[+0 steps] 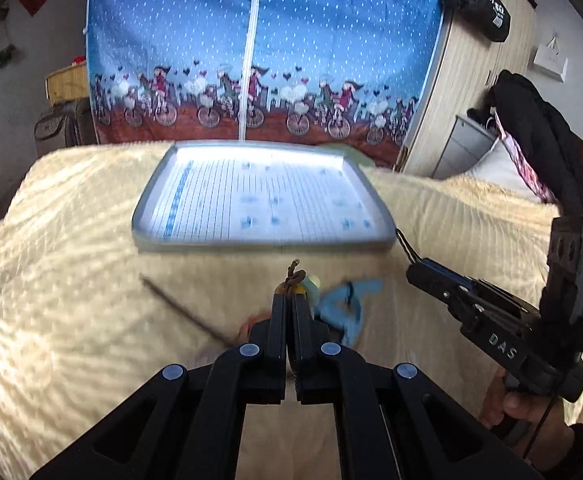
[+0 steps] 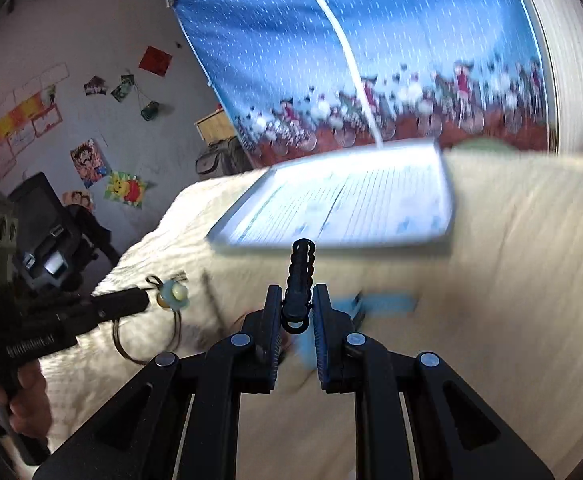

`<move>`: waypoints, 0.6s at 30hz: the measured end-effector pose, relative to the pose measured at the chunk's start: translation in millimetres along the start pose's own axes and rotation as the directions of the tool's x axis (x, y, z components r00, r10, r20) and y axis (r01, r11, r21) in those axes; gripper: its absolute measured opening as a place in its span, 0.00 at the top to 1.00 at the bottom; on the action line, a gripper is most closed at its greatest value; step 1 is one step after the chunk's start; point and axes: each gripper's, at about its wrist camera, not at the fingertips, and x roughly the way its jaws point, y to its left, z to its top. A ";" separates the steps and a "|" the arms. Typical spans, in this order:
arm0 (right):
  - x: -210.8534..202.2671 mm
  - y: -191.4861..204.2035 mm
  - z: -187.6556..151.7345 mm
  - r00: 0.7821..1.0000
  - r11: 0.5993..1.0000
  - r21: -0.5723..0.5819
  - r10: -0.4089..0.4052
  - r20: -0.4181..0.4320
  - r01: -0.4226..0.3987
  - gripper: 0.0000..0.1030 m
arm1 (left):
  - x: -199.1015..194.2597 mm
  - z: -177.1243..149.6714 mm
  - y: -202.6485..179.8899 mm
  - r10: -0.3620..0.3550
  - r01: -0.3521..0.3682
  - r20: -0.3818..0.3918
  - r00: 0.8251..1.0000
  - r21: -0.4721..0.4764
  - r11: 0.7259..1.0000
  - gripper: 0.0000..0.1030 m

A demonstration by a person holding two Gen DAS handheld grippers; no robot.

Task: Organize jewelry
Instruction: 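Carry both items to the silver tray and open both tools to release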

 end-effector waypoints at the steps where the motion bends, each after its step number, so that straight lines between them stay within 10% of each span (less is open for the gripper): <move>1: 2.0 -3.7 6.7 1.000 1.000 -0.011 -0.004 0.009 0.004 0.87 | 6.4 8.1 -1.8 0.003 -0.003 0.013 1.000 0.003 1.000 0.97; 18: 96.9 -64.4 43.7 0.996 0.996 -0.028 -0.086 0.007 0.087 0.87 | 154.8 69.9 0.0 -0.021 0.022 -0.045 0.999 0.023 0.999 0.97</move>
